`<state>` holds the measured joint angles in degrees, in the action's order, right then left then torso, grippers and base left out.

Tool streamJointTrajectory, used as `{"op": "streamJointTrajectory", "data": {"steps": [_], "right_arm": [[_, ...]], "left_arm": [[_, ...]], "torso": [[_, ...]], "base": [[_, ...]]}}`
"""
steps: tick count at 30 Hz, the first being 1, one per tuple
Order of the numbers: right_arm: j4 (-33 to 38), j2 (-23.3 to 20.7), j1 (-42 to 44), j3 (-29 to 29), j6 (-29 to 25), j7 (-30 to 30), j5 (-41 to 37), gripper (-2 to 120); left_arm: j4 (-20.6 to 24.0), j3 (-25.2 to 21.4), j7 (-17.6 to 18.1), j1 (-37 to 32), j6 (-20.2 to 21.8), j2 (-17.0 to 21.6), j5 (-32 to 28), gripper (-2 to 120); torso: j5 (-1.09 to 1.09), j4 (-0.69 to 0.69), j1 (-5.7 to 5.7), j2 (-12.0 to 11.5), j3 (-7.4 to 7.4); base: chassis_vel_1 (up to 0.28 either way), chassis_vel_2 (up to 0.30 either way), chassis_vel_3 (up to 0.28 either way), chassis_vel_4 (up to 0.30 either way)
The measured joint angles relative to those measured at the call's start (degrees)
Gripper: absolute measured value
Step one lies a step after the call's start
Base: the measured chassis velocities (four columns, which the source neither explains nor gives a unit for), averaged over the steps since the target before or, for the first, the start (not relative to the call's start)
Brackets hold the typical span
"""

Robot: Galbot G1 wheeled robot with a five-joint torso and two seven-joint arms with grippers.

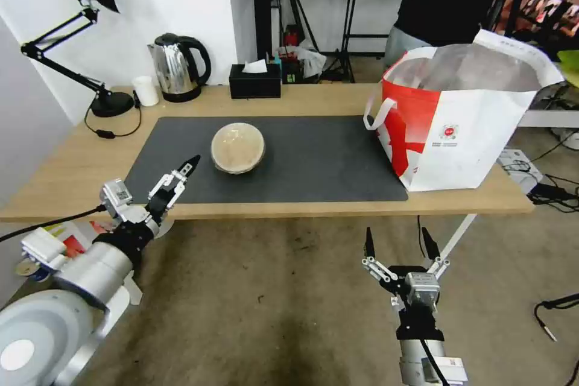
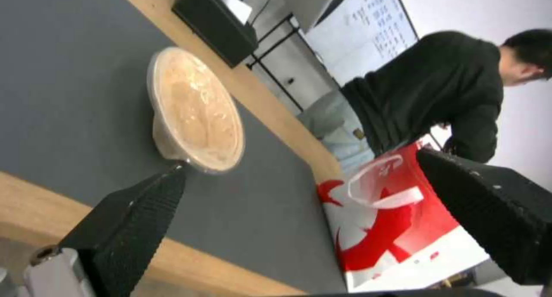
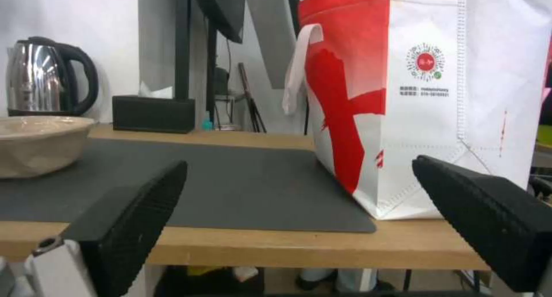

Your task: Pick up the trash from the table and place it into the takeout bag.

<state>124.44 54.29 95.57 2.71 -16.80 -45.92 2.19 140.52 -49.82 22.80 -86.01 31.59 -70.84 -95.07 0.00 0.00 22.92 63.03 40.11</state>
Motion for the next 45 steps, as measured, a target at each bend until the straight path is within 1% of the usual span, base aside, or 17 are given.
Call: {"op": "streamJointTrajectory", "data": {"steps": [3,5,11,17,22,28,45], "right_arm": [[0.00,0.00,0.00,0.00,0.00,0.00,0.00,100],[0.00,0.00,0.00,0.00,0.00,0.00,0.00,100],[0.00,0.00,0.00,0.00,0.00,0.00,0.00,100],[0.00,0.00,0.00,0.00,0.00,0.00,0.00,100],[0.00,0.00,0.00,0.00,0.00,0.00,0.00,100],[0.00,0.00,0.00,0.00,0.00,0.00,0.00,100],[0.00,0.00,0.00,0.00,0.00,0.00,0.00,100]], "left_arm": [[-1.04,-0.23,1.00,0.56,1.19,1.15,-1.83,100],[-1.30,-0.17,1.15,0.68,1.36,1.29,-2.04,100],[-4.12,1.41,1.33,3.38,1.94,2.22,-2.45,100],[-5.92,2.31,0.53,5.22,2.33,3.03,-3.24,100],[-7.30,2.67,-0.05,7.04,4.14,3.74,-4.36,100],[-8.33,3.44,-0.33,9.20,4.30,4.04,-5.70,100],[-12.29,4.95,-0.37,12.16,5.17,4.52,-5.75,100]], "torso": [[0.00,0.00,0.00,0.00,0.00],[-0.01,0.00,0.00,0.00,0.00],[0.00,0.00,0.00,0.00,0.00],[0.00,0.00,0.00,0.00,0.00],[0.00,0.00,0.00,0.00,0.00],[0.00,0.00,0.00,0.00,0.00],[0.00,0.00,0.00,0.00,0.00]], "base": [[0.000,0.000,0.000,0.000],[0.000,0.000,0.000,0.000],[0.000,0.000,0.000,0.000],[0.000,0.000,0.000,0.000],[0.000,0.000,0.000,0.000],[0.000,0.000,0.000,0.000],[0.000,0.000,0.000,0.000]]}}
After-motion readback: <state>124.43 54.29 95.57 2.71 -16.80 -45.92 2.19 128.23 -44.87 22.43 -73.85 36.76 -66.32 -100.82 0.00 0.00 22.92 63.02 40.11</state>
